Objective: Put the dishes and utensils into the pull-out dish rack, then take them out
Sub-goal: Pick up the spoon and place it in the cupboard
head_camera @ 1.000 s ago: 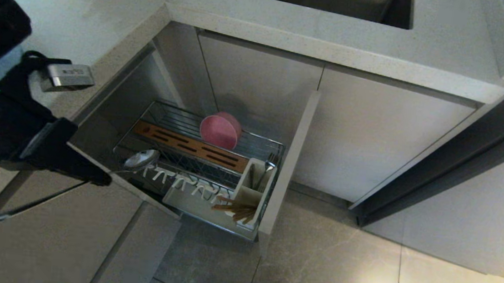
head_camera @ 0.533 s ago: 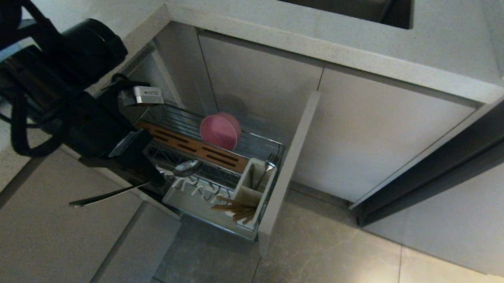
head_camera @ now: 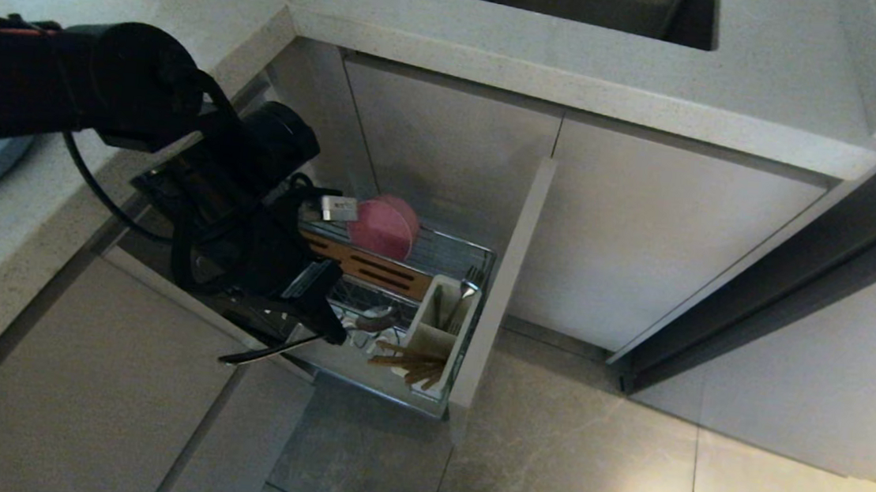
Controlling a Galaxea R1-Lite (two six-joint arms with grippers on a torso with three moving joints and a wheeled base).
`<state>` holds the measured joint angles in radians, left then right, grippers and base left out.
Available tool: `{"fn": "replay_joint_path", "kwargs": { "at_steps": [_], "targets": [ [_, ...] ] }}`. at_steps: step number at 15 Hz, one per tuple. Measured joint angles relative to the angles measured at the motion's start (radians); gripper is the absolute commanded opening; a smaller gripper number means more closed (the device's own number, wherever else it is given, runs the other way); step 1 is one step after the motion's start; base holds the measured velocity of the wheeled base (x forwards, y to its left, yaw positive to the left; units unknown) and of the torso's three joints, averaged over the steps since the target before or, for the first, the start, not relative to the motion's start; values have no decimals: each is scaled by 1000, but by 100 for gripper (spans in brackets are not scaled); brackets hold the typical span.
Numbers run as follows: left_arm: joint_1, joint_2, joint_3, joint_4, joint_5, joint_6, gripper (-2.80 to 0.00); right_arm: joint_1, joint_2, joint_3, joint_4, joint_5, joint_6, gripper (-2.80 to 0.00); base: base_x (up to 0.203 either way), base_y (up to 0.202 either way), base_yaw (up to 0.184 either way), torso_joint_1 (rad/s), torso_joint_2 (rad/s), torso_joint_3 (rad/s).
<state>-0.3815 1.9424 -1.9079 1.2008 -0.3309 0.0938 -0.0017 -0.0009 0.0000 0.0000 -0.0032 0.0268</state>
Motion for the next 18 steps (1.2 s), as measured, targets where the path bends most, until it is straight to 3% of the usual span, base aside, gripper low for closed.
{"fn": "replay_joint_path", "kwargs": {
  "at_steps": [4,9,18],
  "targets": [
    [-35,44,0,-74,6,-2,-280,0,0,0,0,0,0,-280,0,0,0,0,0,0],
    [-77,115,-1,-187,78,-7,-280,0,0,0,0,0,0,-280,0,0,0,0,0,0],
    [-89,188,-4,-342,134,-11,-280,0,0,0,0,1,0,-280,0,0,0,0,0,0]
  ]
}}
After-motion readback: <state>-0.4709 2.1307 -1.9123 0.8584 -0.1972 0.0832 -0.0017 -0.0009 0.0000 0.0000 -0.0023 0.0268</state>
